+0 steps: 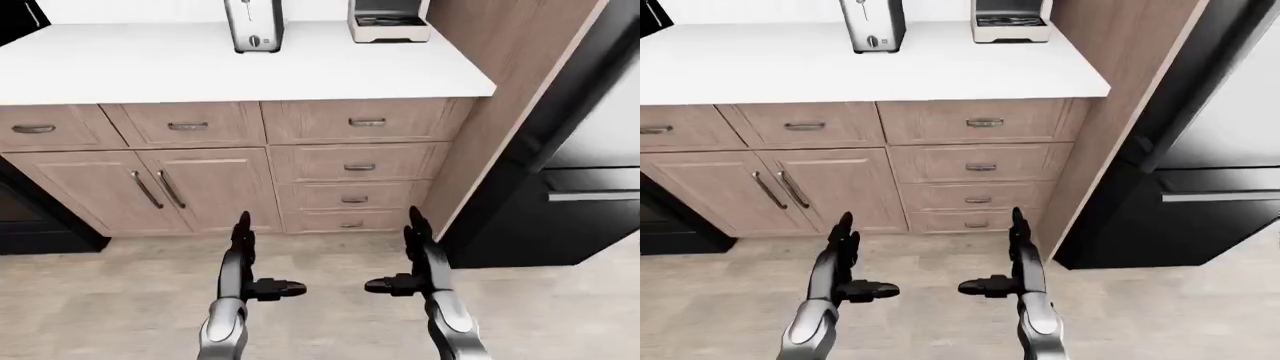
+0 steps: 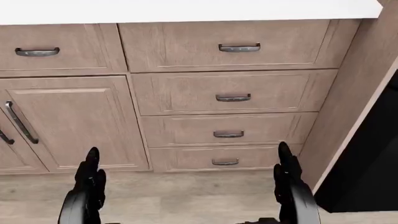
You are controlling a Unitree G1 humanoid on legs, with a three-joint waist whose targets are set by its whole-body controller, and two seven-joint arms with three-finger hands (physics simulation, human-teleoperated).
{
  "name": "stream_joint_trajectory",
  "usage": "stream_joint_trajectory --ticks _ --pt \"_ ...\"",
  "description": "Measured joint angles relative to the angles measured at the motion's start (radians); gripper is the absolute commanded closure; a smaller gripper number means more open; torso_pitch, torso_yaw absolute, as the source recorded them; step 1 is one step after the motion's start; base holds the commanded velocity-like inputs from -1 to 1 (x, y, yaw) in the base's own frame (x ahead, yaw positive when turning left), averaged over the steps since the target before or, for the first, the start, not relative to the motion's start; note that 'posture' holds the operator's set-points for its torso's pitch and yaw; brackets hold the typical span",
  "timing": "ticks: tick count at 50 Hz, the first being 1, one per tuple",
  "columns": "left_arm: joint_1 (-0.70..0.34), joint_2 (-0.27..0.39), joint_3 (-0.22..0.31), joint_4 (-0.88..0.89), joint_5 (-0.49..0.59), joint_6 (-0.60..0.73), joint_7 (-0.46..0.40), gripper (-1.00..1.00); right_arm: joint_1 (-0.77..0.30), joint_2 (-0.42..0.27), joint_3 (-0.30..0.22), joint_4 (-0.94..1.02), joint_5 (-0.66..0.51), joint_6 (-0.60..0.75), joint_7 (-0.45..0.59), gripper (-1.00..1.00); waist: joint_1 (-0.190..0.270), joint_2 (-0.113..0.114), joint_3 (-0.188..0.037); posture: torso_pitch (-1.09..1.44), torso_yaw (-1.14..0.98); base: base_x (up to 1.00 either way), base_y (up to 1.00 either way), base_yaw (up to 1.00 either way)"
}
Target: Push down the lever of the toaster to turn it on.
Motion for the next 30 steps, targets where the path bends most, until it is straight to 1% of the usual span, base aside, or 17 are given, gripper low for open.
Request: stream_joint_trajectory --ticks 1,3,5,7,12,18,20,22,24,27,30 --pt "0.009 0.002 -0.001 -0.034 -0.002 0.003 -0.002 -1.00 0.011 0.000 0.000 -0.036 0.004 0.004 0.001 -1.00 -0.001 -0.004 -0.010 0.00 0.00 0.00 0.00 0.00" --pt "0.006 0.006 0.006 -0.108 -0.005 -0.013 -0.007 -1.00 0.011 -0.001 -0.009 -0.115 0.014 -0.013 0.001 -1.00 0.006 -0.003 -0.060 0.00 0.00 0.00 0.00 0.00" --pt "-0.002 0.006 0.015 -0.096 -0.005 -0.044 -0.007 -1.00 0.002 0.000 -0.013 -0.105 0.018 -0.045 0.000 -1.00 0.007 -0.009 -0.044 0.00 0.00 0.00 0.00 0.00" --pt "0.012 0.005 0.012 -0.085 -0.002 -0.041 -0.005 -1.00 0.015 -0.001 -0.011 -0.098 0.019 -0.045 0.001 -1.00 0.007 -0.008 -0.056 0.00 0.00 0.00 0.00 0.00" --pt "0.017 0.002 0.005 -0.072 0.003 -0.014 -0.007 -1.00 0.020 -0.001 -0.009 -0.079 0.016 -0.028 0.003 -1.00 0.008 -0.004 -0.054 0.00 0.00 0.00 0.00 0.00" --pt "0.008 0.000 0.013 -0.081 0.002 -0.018 0.001 -1.00 0.019 0.001 -0.017 -0.107 0.012 -0.015 -0.009 -1.00 0.008 -0.004 -0.064 0.00 0.00 0.00 0.00 0.00" --pt "0.011 -0.003 0.023 -0.131 -0.012 0.030 0.015 -1.00 0.027 0.003 -0.009 -0.198 -0.003 0.054 -0.034 -1.00 0.008 -0.003 -0.064 0.00 0.00 0.00 0.00 0.00" --pt "0.007 0.004 0.034 -0.223 -0.030 0.127 0.027 -1.00 0.025 0.003 -0.004 -0.320 -0.024 0.146 -0.059 -1.00 0.009 -0.004 -0.064 0.00 0.00 0.00 0.00 0.00" --pt "-0.016 0.016 0.050 -0.297 -0.042 0.206 0.033 -1.00 -0.001 0.005 -0.006 -0.405 -0.030 0.226 -0.072 -1.00 0.009 -0.005 -0.069 0.00 0.00 0.00 0.00 0.00" --pt "-0.059 0.030 0.071 -0.386 -0.054 0.309 0.037 -1.00 -0.042 -0.004 0.006 -0.505 -0.033 0.352 -0.065 -1.00 0.009 -0.005 -0.076 0.00 0.00 0.00 0.00 0.00" --pt "-0.103 0.042 0.088 -0.434 -0.064 0.384 0.040 -1.00 -0.085 -0.008 0.010 -0.544 -0.032 0.443 -0.049 -1.00 0.009 -0.003 -0.081 0.00 0.00 0.00 0.00 0.00"
